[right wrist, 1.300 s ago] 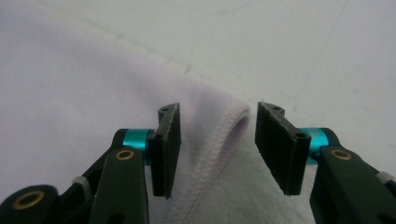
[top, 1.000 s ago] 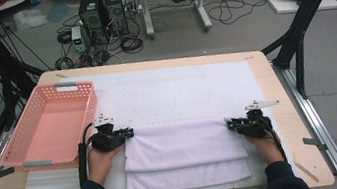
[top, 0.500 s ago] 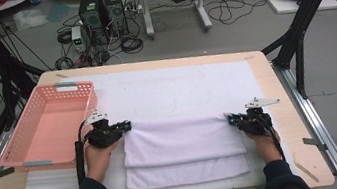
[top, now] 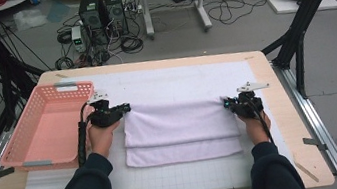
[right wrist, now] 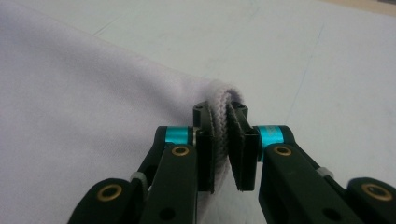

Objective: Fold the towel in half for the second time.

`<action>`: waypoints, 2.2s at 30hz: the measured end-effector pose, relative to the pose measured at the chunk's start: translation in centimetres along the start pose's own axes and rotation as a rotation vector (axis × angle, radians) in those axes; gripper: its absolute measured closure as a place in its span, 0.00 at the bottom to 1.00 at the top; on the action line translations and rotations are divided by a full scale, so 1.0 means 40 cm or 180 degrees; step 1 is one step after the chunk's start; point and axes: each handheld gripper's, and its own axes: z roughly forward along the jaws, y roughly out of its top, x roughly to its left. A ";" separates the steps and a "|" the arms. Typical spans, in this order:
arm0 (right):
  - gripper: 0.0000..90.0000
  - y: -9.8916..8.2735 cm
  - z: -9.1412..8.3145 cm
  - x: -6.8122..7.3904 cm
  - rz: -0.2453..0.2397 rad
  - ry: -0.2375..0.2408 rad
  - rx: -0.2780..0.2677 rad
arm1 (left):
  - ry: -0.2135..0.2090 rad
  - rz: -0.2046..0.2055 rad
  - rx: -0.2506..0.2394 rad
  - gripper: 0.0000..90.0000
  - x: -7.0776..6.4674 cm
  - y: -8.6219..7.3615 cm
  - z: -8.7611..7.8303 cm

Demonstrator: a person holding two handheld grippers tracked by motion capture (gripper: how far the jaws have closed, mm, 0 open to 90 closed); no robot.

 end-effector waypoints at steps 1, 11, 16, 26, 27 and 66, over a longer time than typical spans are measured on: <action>0.91 0.006 0.006 -0.004 0.0000 -0.0011 -0.0005 | 0.0012 -0.0004 0.0009 0.91 0.003 0.005 0.005; 0.91 0.028 0.052 -0.009 0.0047 -0.0139 0.0057 | 0.0116 -0.0144 0.0009 0.90 0.031 -0.016 0.046; 0.74 0.023 0.050 -0.010 0.0118 -0.0174 0.0080 | 0.0185 -0.0233 0.0073 0.56 0.034 -0.016 0.033; 0.58 0.004 -0.029 -0.007 0.0151 -0.0154 -0.0102 | -0.0006 0.0124 0.0219 0.37 -0.017 -0.026 -0.024; 0.58 0.000 -0.036 -0.006 0.0161 -0.0137 -0.0105 | -0.0029 0.0166 0.0210 0.37 -0.023 -0.024 -0.027; 0.52 -0.121 -0.170 0.070 0.0092 0.0088 -0.0165 | -0.0161 0.0256 0.0208 0.52 -0.092 -0.168 -0.163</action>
